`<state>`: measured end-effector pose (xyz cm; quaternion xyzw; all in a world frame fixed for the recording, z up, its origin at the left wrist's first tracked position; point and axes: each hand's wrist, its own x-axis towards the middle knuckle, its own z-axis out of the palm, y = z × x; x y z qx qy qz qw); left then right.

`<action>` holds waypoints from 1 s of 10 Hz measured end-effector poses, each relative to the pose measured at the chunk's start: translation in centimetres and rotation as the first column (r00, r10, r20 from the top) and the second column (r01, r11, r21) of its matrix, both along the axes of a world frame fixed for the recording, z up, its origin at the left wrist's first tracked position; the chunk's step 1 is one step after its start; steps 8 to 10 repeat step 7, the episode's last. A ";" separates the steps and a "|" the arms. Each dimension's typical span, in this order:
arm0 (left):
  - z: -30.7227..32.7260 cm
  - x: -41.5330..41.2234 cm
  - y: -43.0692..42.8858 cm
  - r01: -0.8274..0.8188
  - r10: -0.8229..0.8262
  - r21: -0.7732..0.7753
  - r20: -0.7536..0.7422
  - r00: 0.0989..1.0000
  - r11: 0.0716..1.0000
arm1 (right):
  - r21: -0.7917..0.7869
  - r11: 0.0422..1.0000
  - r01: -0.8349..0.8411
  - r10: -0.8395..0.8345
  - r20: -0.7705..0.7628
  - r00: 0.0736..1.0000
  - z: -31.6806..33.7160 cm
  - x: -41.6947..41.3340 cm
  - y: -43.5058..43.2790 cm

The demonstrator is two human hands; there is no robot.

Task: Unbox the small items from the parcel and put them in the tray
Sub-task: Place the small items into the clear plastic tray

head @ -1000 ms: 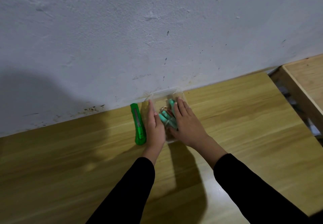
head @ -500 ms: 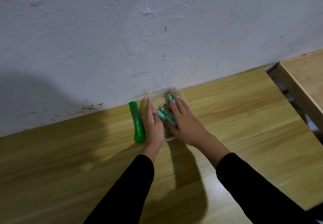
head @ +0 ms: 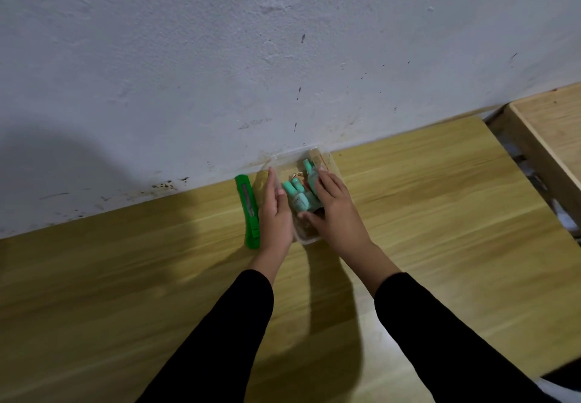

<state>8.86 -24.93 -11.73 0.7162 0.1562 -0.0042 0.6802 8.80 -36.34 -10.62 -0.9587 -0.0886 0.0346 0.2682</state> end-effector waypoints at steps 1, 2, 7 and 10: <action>0.5 -0.1 0.2 0.030 -0.030 0.006 -0.008 1.000 1.000 | 0.021 0.998 0.059 -0.060 0.048 0.997 -0.3 0.0 0.2; 0.8 -0.1 0.3 0.059 -0.058 0.032 -0.041 0.998 0.998 | 0.013 0.997 0.076 -0.077 0.071 0.994 -0.5 0.0 0.3; 6.4 -1.7 3.7 0.474 -0.335 0.567 -0.337 0.880 0.674 | -0.071 0.997 0.029 -0.040 -0.171 0.984 4.1 -1.8 0.9; 6.4 -1.7 3.7 0.474 -0.335 0.567 -0.337 0.880 0.674 | -0.071 0.997 0.029 -0.040 -0.171 0.984 4.1 -1.8 0.9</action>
